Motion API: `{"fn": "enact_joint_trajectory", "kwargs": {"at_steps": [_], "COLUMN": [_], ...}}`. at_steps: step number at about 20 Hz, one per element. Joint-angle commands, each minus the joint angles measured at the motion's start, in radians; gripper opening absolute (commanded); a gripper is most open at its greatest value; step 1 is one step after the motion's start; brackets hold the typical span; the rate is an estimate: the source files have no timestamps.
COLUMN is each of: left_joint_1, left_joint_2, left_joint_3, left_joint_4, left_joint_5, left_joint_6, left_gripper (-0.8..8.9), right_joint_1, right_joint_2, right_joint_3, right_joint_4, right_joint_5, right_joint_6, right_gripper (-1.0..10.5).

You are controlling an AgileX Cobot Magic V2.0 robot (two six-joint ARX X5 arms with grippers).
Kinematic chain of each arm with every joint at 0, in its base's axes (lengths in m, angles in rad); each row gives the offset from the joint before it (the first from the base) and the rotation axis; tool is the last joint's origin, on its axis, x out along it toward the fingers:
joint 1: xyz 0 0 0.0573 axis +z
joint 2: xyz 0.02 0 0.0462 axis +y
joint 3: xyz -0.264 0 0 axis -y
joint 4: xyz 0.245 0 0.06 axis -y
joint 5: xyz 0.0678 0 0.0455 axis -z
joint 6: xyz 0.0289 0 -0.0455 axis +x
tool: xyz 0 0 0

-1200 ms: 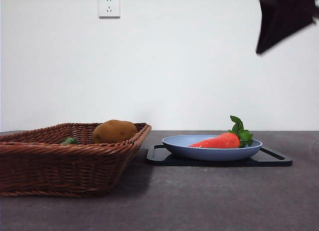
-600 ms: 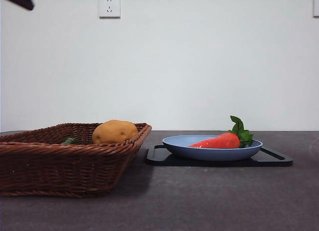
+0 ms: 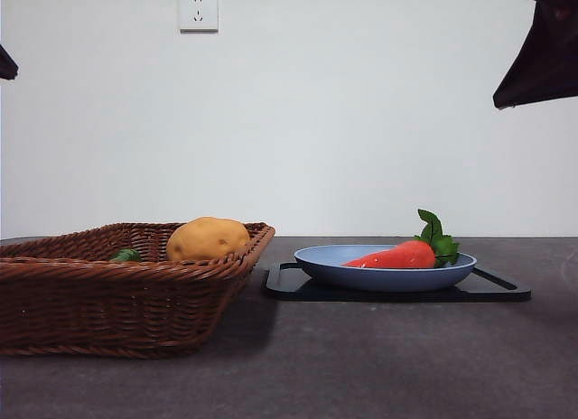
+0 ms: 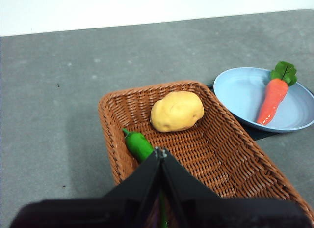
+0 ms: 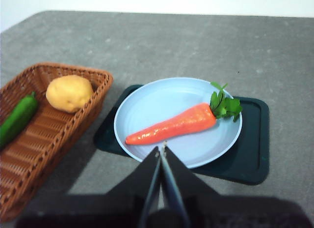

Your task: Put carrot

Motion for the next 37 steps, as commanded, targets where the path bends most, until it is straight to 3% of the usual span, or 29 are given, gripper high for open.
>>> {"fn": "enact_joint_trajectory", "kwargs": {"at_steps": [1,10,12,14,19,24,30,37], "left_joint_1": [-0.006,-0.002,0.019,0.080,0.307,0.417,0.434,0.434], "left_joint_2": [0.018,-0.029,-0.150,-0.286,-0.521,-0.535,-0.535,-0.533], "left_joint_3": [0.010,0.010,0.010,-0.013,-0.163,-0.314,-0.462,-0.471], "left_joint_4": [0.017,-0.007,-0.037,-0.047,-0.033,0.009,0.101,0.095], "left_joint_5": [0.000,-0.002,-0.001,-0.002,0.005,0.035,0.035,0.108], "left_joint_6": [-0.010,-0.008,0.066,0.103,0.103,0.099,0.092,0.040], "left_gripper": [0.08,0.08,0.08,0.08,0.08,0.08,0.08,0.08], "right_joint_1": [0.006,0.006,0.006,0.006,0.006,0.006,0.006,0.006], "right_joint_2": [0.002,0.000,0.000,0.000,0.000,0.000,0.000,0.000], "right_joint_3": [0.013,0.013,0.013,0.013,0.013,0.013,0.013,0.013], "right_joint_4": [0.015,0.015,0.016,0.016,0.016,0.016,0.016,0.016], "right_joint_5": [0.002,0.003,0.003,0.002,0.003,0.003,0.003,0.003], "right_joint_6": [0.017,0.017,0.017,0.017,0.017,0.017,0.017,0.017], "right_gripper": [0.0,0.0,0.0,0.0,0.0,0.0,0.0,0.0]}}
